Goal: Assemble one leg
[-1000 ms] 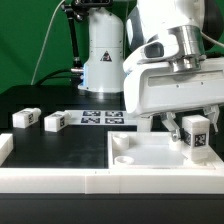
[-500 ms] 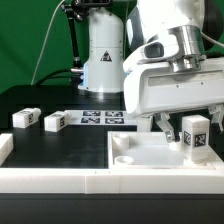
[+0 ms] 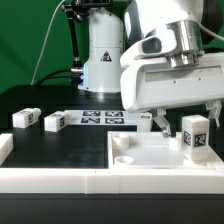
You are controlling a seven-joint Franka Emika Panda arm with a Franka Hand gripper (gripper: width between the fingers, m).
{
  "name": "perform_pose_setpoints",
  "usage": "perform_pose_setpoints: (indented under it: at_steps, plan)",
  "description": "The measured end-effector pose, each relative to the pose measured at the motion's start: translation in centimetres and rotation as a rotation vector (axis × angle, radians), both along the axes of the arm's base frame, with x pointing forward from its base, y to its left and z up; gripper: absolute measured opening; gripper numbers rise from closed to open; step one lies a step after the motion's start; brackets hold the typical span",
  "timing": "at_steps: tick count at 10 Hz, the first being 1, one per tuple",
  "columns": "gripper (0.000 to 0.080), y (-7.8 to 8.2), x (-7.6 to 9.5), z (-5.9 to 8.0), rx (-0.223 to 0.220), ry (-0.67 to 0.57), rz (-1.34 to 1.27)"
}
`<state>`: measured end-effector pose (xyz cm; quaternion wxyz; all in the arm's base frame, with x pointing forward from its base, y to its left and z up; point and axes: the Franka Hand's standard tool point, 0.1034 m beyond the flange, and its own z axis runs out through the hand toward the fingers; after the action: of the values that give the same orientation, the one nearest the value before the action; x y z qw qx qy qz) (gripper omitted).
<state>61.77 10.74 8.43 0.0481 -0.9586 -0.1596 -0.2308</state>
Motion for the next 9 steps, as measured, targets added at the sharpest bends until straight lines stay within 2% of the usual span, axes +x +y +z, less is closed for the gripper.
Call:
perform_pose_setpoints:
  at_steps: [1, 4, 6, 7, 9]
  plan:
    - [0.0649, 0.1, -0.2, -0.2, 0.000, 0.039, -0.003]
    - [0.0649, 1.4, -0.1, 0.6, -0.021, 0.346, 0.012]
    - [0.0649, 1.4, 0.1, 0.8, -0.035, 0.504, 0.033]
    - [0.0649, 1.2, 1.2, 0.9, -0.031, 0.483, 0.029]
    - [0.0649, 0.9, 1.8, 0.9, -0.029, 0.453, 0.020]
